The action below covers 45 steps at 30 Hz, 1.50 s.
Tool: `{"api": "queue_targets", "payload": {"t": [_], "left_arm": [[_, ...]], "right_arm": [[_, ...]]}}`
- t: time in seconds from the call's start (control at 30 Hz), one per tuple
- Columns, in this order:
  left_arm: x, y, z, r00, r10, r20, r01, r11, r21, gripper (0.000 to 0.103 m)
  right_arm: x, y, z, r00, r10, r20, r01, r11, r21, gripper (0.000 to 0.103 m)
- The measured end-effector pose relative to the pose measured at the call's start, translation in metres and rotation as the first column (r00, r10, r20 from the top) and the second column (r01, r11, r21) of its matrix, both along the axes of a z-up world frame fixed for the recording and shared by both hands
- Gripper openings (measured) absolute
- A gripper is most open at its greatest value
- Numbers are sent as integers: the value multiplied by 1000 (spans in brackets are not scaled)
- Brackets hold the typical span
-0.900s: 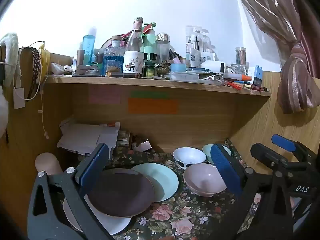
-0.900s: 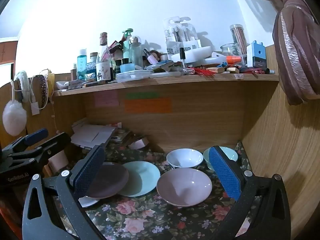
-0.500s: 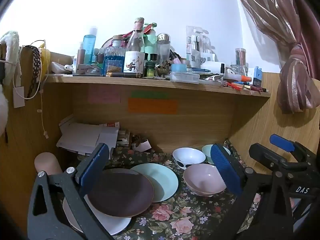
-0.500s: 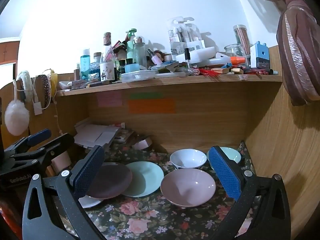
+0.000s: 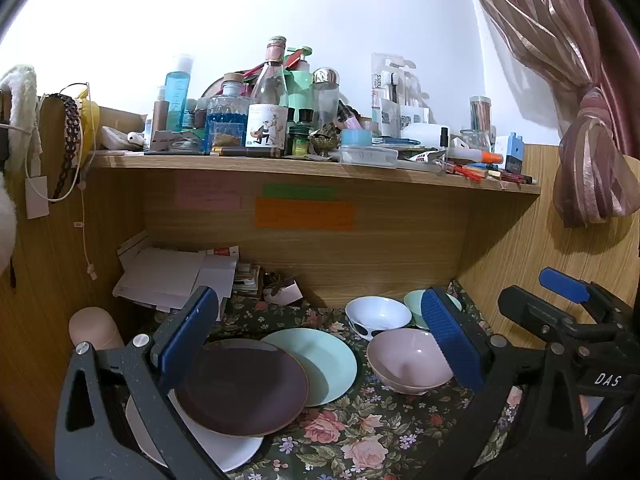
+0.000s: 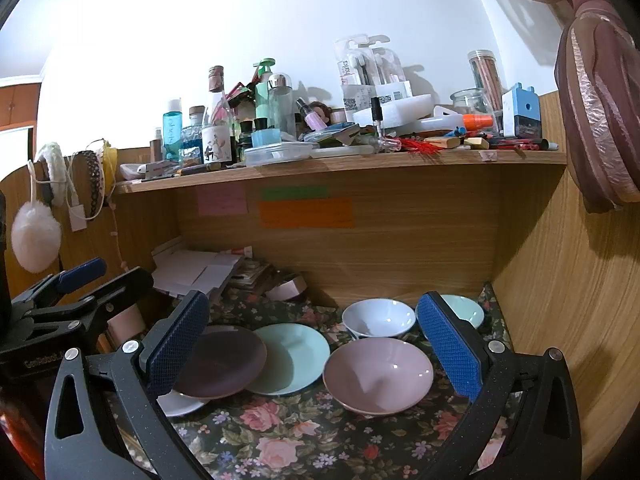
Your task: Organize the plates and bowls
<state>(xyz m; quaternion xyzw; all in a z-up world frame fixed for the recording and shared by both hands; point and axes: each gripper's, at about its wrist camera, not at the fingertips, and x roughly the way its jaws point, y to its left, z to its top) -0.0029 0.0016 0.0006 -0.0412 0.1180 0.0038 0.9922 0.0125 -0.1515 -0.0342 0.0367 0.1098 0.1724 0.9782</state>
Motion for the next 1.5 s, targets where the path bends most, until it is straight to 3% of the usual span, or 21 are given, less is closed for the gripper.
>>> {"api": "queue_targets", "payload": {"t": [1.5], "left_arm": [[8, -1, -2, 1000, -9, -15, 10, 1000, 3, 103]], "right_arm": [[2, 2, 0, 1000, 9, -4, -9, 1000, 6, 103]]}}
